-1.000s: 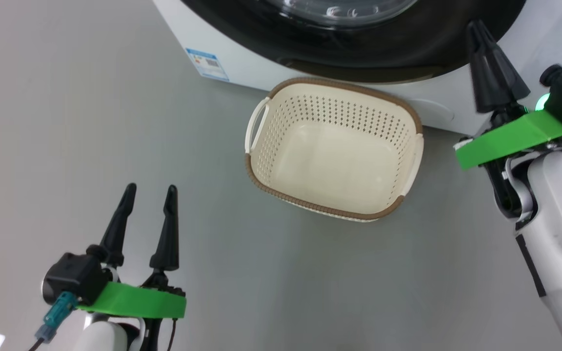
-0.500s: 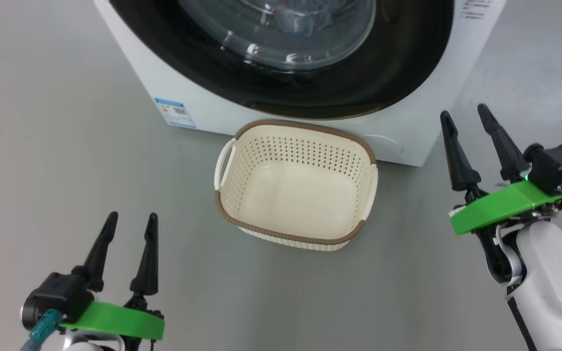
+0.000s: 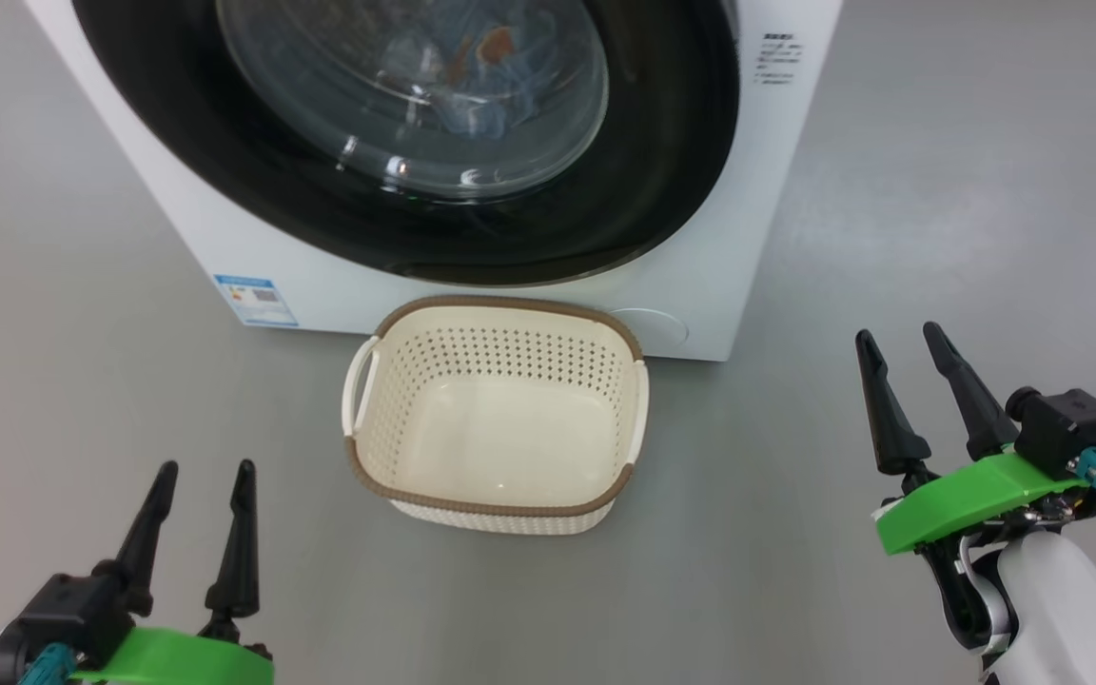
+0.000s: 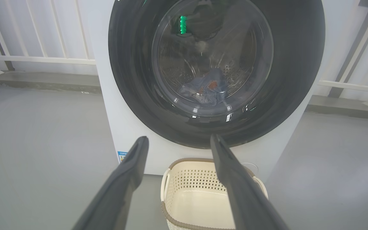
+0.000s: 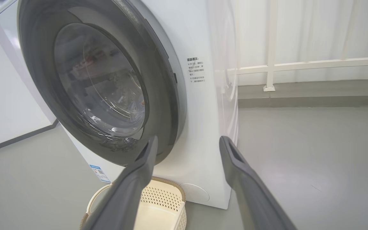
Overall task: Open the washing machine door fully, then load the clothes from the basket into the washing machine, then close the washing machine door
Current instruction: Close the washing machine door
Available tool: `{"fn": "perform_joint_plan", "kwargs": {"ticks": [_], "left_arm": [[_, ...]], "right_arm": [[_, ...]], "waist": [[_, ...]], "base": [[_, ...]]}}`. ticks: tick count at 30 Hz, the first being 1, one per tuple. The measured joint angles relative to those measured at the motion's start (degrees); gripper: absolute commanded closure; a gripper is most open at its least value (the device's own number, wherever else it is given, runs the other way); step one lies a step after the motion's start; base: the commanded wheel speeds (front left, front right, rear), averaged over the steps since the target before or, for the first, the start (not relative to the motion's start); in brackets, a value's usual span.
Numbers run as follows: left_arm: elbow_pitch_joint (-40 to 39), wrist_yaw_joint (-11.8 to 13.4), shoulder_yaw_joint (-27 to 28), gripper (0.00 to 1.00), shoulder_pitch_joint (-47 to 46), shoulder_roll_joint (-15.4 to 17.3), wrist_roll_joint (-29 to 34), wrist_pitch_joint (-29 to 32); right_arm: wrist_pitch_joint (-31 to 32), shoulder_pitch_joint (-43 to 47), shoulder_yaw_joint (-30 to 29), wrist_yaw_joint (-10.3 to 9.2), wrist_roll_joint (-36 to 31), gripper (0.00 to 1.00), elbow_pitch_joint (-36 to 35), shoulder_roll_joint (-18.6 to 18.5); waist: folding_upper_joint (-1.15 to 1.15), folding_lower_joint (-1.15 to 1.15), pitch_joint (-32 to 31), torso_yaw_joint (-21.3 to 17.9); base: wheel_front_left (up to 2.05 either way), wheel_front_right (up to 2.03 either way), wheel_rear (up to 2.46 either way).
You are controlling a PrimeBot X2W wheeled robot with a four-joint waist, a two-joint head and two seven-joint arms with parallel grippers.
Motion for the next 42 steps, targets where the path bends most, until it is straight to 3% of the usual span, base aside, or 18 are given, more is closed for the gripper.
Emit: {"fn": "perform_joint_plan", "kwargs": {"ticks": [27, 42], "left_arm": [[0.91, 0.0, 5.98, 0.0, 6.18, 0.58, 0.43, 0.0], [0.97, 0.0, 10.03, 0.0, 7.98, 0.42, 1.47, 0.0]], "right_arm": [[0.0, 7.14, -1.52, 0.0, -0.02, 0.0, -1.41, 1.42], [0.0, 9.44, -1.48, 0.0, -0.02, 0.0, -1.92, 1.41]], "waist": [[0.0, 0.0, -5.72, -10.31], [0.0, 0.0, -7.03, -12.3]], "base": [[0.0, 0.0, 0.0], [0.0, 0.0, 0.0]]}}
